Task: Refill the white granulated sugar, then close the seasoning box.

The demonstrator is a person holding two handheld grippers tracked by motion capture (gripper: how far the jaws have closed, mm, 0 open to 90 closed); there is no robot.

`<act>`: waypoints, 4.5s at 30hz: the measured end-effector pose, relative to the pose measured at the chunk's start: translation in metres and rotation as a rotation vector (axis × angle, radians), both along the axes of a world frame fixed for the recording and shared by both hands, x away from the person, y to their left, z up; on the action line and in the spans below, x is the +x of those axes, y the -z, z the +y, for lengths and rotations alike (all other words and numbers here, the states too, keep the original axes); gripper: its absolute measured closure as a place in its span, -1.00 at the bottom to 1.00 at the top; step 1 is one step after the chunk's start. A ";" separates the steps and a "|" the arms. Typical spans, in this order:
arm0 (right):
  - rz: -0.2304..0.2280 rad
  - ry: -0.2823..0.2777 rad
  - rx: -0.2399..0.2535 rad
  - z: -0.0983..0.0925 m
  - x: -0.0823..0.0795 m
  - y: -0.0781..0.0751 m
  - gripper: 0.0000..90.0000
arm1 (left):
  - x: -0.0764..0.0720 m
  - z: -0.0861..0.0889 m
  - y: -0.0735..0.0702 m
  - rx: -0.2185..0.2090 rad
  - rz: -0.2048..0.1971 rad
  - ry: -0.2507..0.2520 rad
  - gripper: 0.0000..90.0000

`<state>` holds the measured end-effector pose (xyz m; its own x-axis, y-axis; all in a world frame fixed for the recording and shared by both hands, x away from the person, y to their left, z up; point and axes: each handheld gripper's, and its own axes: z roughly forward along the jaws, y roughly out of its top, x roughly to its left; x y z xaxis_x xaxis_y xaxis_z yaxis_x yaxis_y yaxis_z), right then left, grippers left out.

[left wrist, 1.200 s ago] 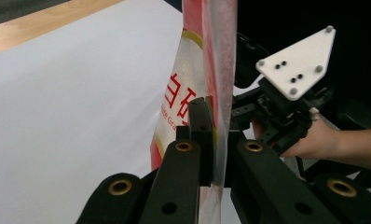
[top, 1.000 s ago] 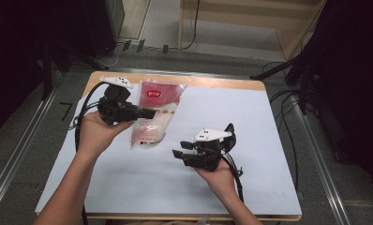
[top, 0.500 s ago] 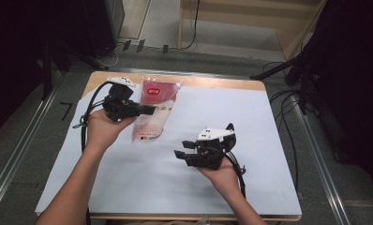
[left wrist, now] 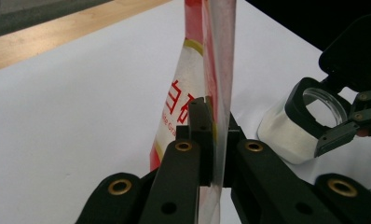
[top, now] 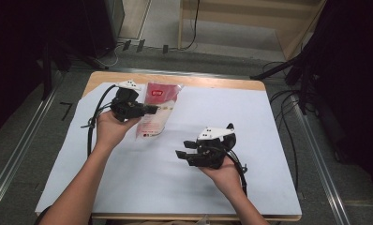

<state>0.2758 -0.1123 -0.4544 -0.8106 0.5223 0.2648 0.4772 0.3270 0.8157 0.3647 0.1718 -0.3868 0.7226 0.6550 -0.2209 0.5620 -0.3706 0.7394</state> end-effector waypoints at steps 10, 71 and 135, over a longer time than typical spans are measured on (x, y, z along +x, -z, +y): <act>0.001 -0.004 -0.006 0.001 0.000 0.001 0.10 | 0.004 0.004 0.013 -0.005 0.051 0.008 1.00; -0.004 -0.012 -0.014 0.000 -0.002 -0.003 0.11 | -0.027 0.055 0.015 -0.125 0.015 0.083 0.30; 0.020 0.021 -0.003 -0.065 0.011 -0.065 0.76 | -0.050 0.093 0.027 -0.040 0.083 0.012 0.06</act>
